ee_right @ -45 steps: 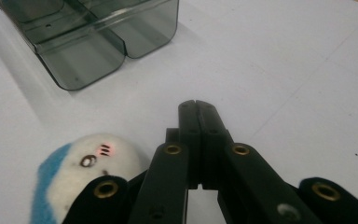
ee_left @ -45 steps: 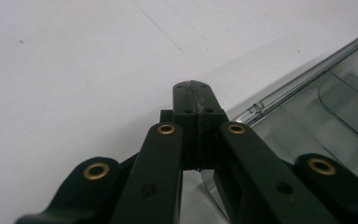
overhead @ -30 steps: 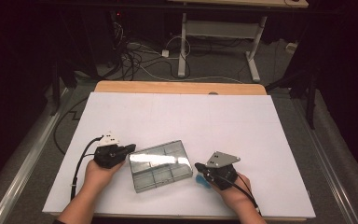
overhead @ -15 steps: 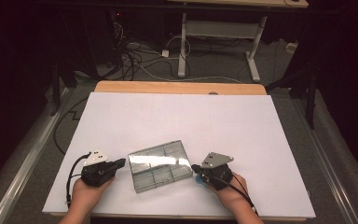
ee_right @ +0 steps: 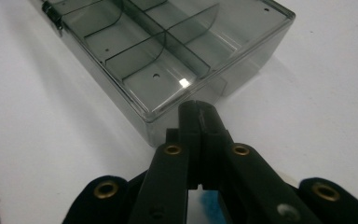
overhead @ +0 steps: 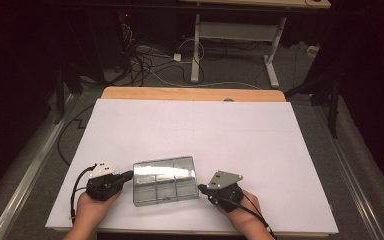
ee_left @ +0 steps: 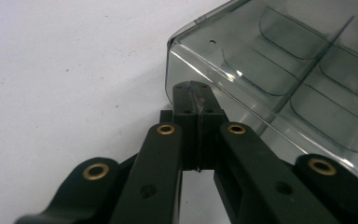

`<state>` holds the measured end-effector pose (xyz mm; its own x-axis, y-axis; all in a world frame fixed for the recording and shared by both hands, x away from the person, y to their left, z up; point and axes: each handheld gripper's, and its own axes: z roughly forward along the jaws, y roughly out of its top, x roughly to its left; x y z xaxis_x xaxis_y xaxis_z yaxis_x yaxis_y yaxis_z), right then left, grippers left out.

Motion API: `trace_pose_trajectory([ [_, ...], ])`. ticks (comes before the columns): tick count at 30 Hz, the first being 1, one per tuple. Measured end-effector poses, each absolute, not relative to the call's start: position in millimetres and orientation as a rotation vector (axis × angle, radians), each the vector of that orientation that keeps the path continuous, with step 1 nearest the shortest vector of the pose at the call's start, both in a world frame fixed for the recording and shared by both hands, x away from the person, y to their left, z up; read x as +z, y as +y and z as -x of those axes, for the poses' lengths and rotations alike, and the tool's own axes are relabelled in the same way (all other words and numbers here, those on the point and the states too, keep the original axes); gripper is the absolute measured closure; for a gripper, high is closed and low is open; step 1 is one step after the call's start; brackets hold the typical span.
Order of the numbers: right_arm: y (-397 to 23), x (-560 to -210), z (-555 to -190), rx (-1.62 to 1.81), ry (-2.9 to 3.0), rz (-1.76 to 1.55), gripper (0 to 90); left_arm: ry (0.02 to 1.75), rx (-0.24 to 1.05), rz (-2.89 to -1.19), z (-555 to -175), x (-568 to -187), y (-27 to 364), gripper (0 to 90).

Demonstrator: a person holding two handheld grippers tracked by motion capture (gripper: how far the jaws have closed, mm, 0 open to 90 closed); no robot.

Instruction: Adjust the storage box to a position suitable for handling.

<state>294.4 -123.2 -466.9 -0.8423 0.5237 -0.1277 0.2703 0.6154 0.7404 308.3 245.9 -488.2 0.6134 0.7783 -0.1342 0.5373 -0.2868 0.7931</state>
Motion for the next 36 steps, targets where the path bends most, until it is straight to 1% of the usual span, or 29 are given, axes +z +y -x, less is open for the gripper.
trace_pose_trajectory([
  [5,-114,-469,-284,1.087,2.541,-0.589,90.0,1.071,0.340,-1.957,-307,-491,253,87.7],
  [7,-117,-467,-282,1.096,2.520,-0.595,90.0,1.076,0.336,-1.966,-302,-492,256,87.7],
  [10,-128,-461,-282,1.124,2.478,-0.621,90.0,1.073,0.337,-1.970,-294,-492,258,87.7],
  [11,-141,-455,-280,1.141,2.426,-0.659,90.0,1.065,0.341,-1.978,-291,-492,258,87.8],
  [13,-157,-453,-279,1.158,2.383,-0.703,90.0,1.053,0.344,-1.993,-288,-492,257,87.7],
  [14,-157,-453,-279,1.158,2.383,-0.703,90.0,1.050,0.343,-1.995,-287,-492,256,87.7],
  [15,-170,-452,-278,1.168,2.346,-0.746,90.0,1.048,0.340,-1.997,-287,-492,256,87.7],
  [16,-176,-452,-277,1.174,2.331,-0.764,87.1,1.048,0.340,-1.997,-287,-492,256,87.8],
  [17,-176,-452,-277,1.174,2.331,-0.764,87.1,1.047,0.338,-1.998,-287,-492,256,87.8],
  [18,-184,-453,-277,1.188,2.317,-0.802,80.2,1.045,0.337,-2.000,-287,-492,255,87.7],
  [19,-187,-454,-277,1.192,2.316,-0.813,75.3,1.042,0.337,-2.005,-288,-493,255,87.7],
  [21,-189,-457,-277,1.195,2.310,-0.830,61.0,1.042,0.336,-2.008,-288,-493,254,87.8],
  [22,-189,-457,-277,1.195,2.310,-0.830,61.0,1.042,0.335,-2.008,-288,-493,254,87.8],
  [23,-188,-462,-281,1.197,2.340,-0.865,43.6,1.042,0.335,-2.009,-288,-493,253,87.7],
  [24,-187,-465,-283,1.190,2.341,-0.883,37.8,1.040,0.335,-2.012,-288,-493,253,87.8],
  [25,-186,-469,-287,1.177,2.354,-0.895,37.8,1.040,0.335,-2.012,-288,-493,253,87.8],
  [26,-186,-469,-287,1.177,2.354,-0.895,35.1,1.038,0.336,-2.015,-288,-493,252,87.8],
  [27,-183,-475,-293,1.150,2.393,-0.915,24.5,1.036,0.336,-2.017,-288,-493,252,87.7],
  [28,-183,-475,-293,1.150,2.393,-0.915,24.5,1.036,0.336,-2.017,-288,-493,252,87.7],
  [29,-181,-478,-296,1.130,2.418,-0.916,22.5,1.036,0.336,-2.016,-288,-493,252,87.7],
  [30,-177,-483,-299,1.075,2.428,-0.902,24.7,1.037,0.334,-2.015,-288,-493,252,87.8],
  [32,-174,-486,-300,1.035,2.451,-0.885,31.3,1.036,0.333,-2.017,-288,-493,252,87.7],
  [33,-173,-487,-300,1.026,2.460,-0.873,38.0,1.035,0.333,-2.017,-288,-493,252,87.8],
  [34,-173,-487,-300,1.026,2.460,-0.873,38.0,1.034,0.333,-2.018,-288,-493,252,87.8],
  [36,-172,-488,-298,1.040,2.464,-0.862,45.0,1.032,0.333,-2.020,-288,-493,252,87.7],
])
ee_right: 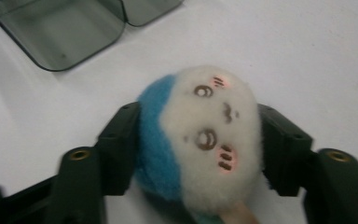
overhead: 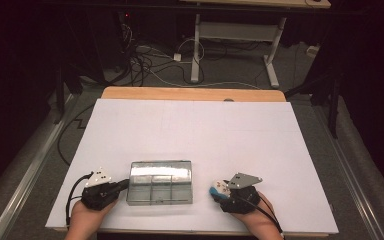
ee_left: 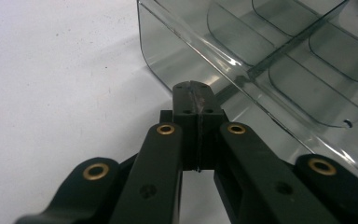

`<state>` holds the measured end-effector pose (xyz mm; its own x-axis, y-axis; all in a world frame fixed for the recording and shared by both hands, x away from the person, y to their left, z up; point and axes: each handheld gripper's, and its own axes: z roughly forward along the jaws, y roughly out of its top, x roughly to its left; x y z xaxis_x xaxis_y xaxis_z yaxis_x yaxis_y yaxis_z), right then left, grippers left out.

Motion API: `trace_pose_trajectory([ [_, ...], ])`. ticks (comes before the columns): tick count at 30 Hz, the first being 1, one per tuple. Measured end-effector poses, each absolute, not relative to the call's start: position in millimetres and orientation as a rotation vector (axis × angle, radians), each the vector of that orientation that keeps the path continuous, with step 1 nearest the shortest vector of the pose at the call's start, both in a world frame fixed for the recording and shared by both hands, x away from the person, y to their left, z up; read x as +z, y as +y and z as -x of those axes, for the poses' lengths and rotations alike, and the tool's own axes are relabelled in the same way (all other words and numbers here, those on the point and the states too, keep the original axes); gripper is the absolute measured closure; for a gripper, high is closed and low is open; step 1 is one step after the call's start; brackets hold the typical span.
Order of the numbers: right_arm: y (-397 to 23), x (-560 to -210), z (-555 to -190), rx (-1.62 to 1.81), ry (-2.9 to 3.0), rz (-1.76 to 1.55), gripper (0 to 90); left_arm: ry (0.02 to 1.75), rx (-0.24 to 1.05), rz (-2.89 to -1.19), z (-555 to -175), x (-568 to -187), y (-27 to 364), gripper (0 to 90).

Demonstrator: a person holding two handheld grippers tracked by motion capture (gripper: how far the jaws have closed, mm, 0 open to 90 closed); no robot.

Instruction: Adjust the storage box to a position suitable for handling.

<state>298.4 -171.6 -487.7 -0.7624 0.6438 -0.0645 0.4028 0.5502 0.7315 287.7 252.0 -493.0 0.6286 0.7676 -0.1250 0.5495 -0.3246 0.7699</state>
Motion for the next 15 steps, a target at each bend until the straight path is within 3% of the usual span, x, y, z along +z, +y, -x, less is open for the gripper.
trace_pose_trajectory([
  [8,-179,-482,-295,1.057,2.424,-0.877,47.3,1.031,0.330,-2.024,-288,-493,252,87.7],
  [15,-223,-473,-294,1.034,2.282,-1.020,47.1,1.035,0.326,-2.022,-288,-493,252,87.7],
])
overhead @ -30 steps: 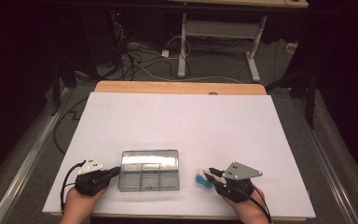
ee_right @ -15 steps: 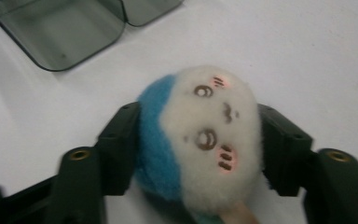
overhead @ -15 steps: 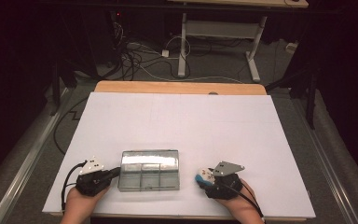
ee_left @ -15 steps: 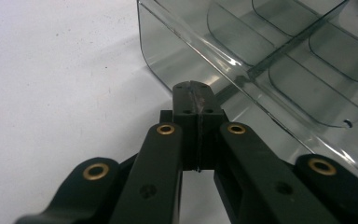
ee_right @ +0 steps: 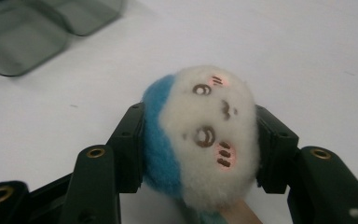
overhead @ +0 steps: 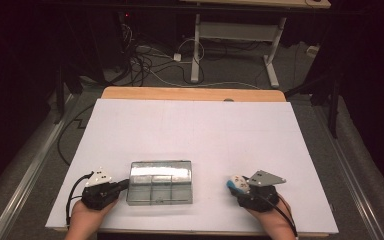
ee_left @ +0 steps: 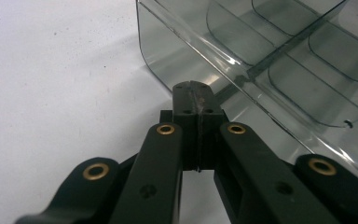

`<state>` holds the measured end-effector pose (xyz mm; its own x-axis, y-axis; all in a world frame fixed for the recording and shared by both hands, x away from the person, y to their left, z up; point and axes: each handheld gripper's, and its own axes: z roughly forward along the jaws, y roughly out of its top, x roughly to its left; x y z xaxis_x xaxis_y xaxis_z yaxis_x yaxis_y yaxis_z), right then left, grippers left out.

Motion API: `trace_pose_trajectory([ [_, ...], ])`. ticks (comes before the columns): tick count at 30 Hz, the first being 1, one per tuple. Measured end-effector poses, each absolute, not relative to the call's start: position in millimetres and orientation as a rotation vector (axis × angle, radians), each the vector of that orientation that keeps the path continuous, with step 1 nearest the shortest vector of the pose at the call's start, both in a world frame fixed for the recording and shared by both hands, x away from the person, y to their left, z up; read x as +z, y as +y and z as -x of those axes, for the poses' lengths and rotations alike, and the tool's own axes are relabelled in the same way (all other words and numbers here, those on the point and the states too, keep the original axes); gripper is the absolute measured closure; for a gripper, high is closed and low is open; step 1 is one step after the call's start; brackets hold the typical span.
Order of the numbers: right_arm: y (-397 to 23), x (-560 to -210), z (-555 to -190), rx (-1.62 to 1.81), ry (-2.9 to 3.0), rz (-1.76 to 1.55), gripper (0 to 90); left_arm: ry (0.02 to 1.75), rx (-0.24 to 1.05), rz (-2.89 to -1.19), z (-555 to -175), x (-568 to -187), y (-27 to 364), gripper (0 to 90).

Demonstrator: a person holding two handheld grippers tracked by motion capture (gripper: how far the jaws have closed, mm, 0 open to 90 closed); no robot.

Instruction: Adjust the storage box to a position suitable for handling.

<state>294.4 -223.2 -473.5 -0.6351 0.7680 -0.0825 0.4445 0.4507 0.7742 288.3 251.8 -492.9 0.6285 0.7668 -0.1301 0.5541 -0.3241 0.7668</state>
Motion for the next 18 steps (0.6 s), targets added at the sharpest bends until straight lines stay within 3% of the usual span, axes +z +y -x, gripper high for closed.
trace_pose_trajectory([
  [6,-266,-476,-292,0.969,2.188,-1.163,46.4,1.029,0.325,-2.027,-288,-492,252,87.7],
  [18,-270,-474,-295,1.042,2.167,-1.202,32.8,1.036,0.312,-2.029,-289,-493,252,87.4],
])
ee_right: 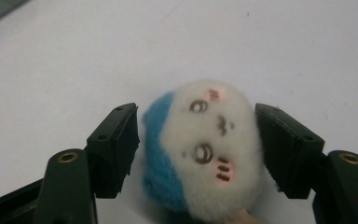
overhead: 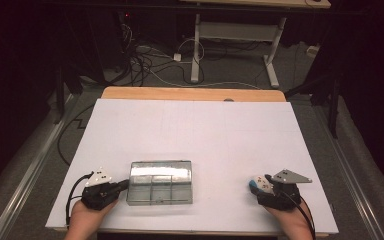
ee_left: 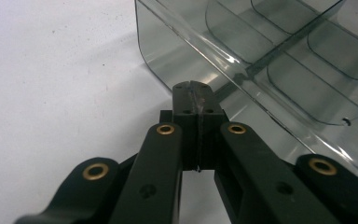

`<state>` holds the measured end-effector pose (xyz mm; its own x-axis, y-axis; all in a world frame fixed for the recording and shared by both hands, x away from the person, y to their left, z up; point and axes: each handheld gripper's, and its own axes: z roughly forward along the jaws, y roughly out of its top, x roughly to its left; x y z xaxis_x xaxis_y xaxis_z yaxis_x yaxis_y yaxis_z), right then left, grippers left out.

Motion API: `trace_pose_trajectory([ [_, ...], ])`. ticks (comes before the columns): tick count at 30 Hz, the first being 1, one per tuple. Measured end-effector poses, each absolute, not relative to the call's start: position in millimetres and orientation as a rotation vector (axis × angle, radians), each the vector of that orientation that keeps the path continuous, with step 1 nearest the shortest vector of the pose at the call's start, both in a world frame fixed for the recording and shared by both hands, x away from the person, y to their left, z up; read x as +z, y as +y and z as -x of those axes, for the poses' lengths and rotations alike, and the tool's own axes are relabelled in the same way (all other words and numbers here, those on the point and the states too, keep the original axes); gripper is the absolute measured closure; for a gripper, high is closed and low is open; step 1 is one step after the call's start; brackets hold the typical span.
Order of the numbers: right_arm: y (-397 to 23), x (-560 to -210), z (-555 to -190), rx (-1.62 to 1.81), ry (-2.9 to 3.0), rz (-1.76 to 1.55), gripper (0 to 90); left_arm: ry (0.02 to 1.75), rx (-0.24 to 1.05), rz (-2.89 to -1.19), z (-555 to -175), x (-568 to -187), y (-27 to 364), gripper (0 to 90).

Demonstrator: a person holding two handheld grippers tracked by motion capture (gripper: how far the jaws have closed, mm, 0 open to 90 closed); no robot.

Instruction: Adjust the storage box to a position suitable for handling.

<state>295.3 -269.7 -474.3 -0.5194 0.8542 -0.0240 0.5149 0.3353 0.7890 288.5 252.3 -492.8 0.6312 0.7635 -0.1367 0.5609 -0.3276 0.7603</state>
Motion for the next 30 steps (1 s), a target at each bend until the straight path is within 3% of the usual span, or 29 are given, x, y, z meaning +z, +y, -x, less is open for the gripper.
trace_pose_trajectory([
  [4,-266,-464,-290,1.117,2.128,-1.168,33.8,1.040,0.314,-2.035,-288,-493,252,87.5],
  [8,-262,-459,-288,1.193,2.113,-1.146,40.7,1.039,0.311,-2.038,-287,-493,251,87.6],
  [10,-254,-456,-285,1.245,2.108,-1.124,49.6,1.034,0.311,-2.043,-286,-494,251,87.6],
  [11,-254,-456,-285,1.245,2.108,-1.124,49.6,1.034,0.312,-2.043,-285,-494,251,87.6],
  [14,-243,-456,-282,1.261,2.121,-1.091,64.3,1.033,0.316,-2.045,-285,-493,250,87.6],
  [21,-230,-462,-282,1.271,2.187,-1.040,82.9,1.015,0.312,-2.056,-285,-493,243,87.6],
  [26,-223,-466,-281,1.260,2.222,-1.000,90.0,1.000,0.310,-2.066,-285,-493,236,87.6],
  [30,-221,-467,-280,1.245,2.243,-0.977,90.0,0.988,0.307,-2.074,-285,-492,231,87.7],
])
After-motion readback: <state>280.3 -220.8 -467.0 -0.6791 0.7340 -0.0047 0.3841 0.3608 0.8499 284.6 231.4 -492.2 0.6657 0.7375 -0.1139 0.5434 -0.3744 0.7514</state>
